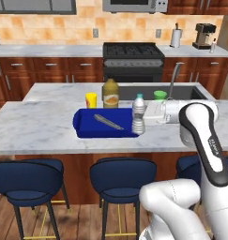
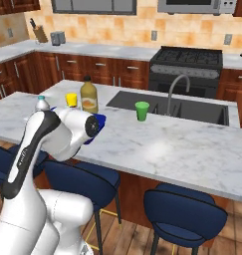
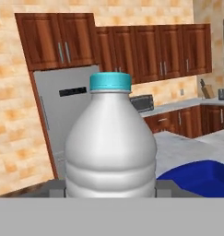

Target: Place the drinks on the dining counter in a tight cluster.

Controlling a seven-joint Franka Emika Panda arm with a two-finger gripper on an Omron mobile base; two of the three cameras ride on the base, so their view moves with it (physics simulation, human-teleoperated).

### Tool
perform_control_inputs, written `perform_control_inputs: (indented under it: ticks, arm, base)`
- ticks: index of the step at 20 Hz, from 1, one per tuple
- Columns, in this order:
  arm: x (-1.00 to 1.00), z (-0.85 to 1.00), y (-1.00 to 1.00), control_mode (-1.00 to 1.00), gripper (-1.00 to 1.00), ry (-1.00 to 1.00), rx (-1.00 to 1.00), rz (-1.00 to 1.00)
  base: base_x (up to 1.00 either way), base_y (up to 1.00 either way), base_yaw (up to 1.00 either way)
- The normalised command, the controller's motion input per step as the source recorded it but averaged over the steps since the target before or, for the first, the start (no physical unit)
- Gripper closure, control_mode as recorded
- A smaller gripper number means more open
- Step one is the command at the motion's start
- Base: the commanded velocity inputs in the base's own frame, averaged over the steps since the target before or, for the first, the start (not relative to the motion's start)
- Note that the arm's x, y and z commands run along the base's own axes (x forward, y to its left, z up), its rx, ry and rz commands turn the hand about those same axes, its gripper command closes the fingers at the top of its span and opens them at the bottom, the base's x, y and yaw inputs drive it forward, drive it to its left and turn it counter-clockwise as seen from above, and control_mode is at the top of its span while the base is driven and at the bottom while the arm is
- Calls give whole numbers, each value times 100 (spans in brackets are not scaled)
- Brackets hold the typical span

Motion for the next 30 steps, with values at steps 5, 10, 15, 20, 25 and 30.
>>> perform_control_inputs:
  ticks: [5,10,15,20,25,30]
  arm:
    - [34,28,-30,-100,100,0,0,0]
    - [36,18,-33,-100,100,-1,0,-1]
    - [40,6,-29,-100,100,-1,0,-19]
    - [49,-4,-17,-100,100,-1,0,-23]
    - [56,-8,-4,-100,100,-3,-3,-31]
    - [45,-14,-13,-100,100,0,-6,-11]
  base:
    - [0,0,0]
    - [0,0,0]
    - [0,0,0]
    - [0,0,0]
    - [0,0,0]
    - [0,0,0]
